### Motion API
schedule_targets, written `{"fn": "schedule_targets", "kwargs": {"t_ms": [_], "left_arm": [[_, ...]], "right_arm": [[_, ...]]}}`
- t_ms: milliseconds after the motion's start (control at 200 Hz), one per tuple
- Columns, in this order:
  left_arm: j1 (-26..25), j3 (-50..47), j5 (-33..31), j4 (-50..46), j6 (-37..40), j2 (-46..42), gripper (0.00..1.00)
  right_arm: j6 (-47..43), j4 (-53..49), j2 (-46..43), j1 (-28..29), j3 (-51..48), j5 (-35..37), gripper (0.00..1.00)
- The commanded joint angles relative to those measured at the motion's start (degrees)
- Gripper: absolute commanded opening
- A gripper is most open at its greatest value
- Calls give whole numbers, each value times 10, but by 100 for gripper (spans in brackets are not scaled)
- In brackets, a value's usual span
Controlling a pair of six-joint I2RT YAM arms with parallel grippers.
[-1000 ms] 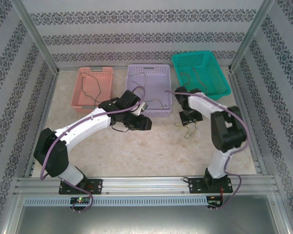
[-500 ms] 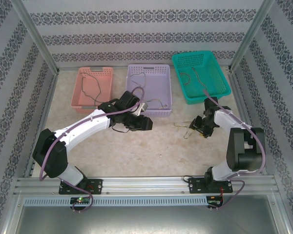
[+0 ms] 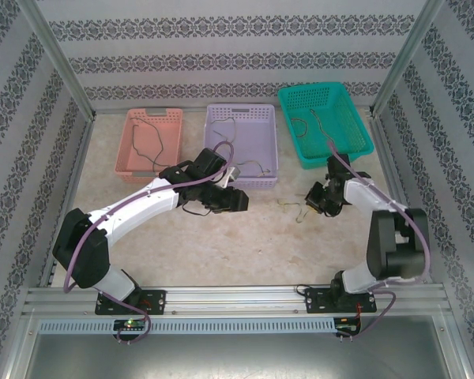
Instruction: Untangle the cables
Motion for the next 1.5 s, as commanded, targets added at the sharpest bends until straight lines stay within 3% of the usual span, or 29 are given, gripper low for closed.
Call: {"fn": "schedule_targets", "kwargs": {"t_ms": [0, 205, 325, 460, 595, 974, 1064, 1144, 1279, 1374, 1494], "left_arm": [[-7, 17, 12, 12, -31, -21, 52], [-8, 80, 25, 40, -165, 4, 57], [-7, 114, 8, 51, -286, 20, 58], [-8, 133, -24, 38, -359, 11, 61], [-8, 132, 0, -4, -390, 25, 57], [-4, 128, -27, 4, -399, 62, 55], [-3, 138, -25, 0, -390, 78, 51], [-2, 143, -32, -9, -377, 82, 40], [1, 125, -40, 17, -377, 68, 0], [0, 135, -19, 28, -341, 65, 0], [0, 170, 71, 5, -251, 84, 0]], "right_arm": [[-45, -92, -89, 77, 79, 92, 0], [-65, -130, -169, 182, 145, 194, 0], [-69, -117, -164, 231, 179, 232, 0], [-64, -116, -138, 272, 213, 257, 0], [-49, -107, -129, 292, 226, 265, 0], [-28, -107, -129, 334, 231, 265, 0], [-24, -106, -131, 337, 228, 266, 0], [-24, -106, -134, 335, 227, 268, 0], [-28, -110, -131, 327, 231, 274, 0], [-35, -96, -130, 298, 225, 268, 0], [-58, -66, -119, 213, 239, 211, 0]]}}
